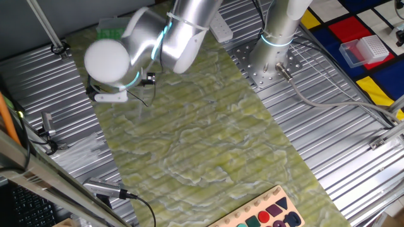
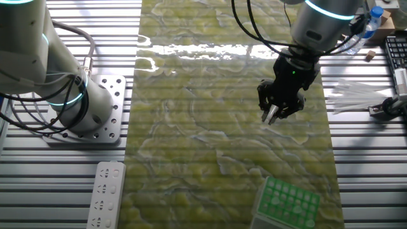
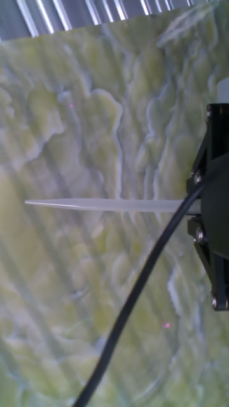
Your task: Insert a large pipette tip into the holder for large pipette tips
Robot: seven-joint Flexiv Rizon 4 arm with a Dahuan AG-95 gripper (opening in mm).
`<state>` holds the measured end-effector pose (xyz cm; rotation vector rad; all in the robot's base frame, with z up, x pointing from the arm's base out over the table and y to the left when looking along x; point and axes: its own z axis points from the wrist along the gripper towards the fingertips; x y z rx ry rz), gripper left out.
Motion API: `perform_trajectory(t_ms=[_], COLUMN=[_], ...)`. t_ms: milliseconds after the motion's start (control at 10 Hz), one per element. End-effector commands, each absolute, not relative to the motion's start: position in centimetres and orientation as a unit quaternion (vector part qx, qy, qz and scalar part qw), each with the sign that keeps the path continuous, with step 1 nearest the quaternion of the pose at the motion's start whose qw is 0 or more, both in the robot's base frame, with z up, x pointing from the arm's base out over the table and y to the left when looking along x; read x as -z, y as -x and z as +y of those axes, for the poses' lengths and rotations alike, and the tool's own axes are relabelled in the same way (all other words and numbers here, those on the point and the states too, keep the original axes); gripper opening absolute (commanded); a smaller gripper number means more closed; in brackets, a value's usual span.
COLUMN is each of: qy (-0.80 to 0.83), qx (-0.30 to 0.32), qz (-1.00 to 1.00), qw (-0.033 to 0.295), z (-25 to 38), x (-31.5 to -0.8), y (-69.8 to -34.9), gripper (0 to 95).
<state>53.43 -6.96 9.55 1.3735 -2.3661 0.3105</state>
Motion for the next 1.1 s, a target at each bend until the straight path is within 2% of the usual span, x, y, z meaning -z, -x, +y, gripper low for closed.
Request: perform_trajectory(t_ms=[100, 600, 1100], qy=[-0.467, -0.422, -0.364], qx=[-0.090, -0.051, -0.068], qz=[-0.862, -0.894, -0.925], qw=[0.174, 0.139, 0.087], z=[-6.2, -3.6, 1.0], x=[-9.0, -7.1, -4.8], y=[-54.2, -56.5, -58.7], gripper=[0.0, 0.0, 0.0])
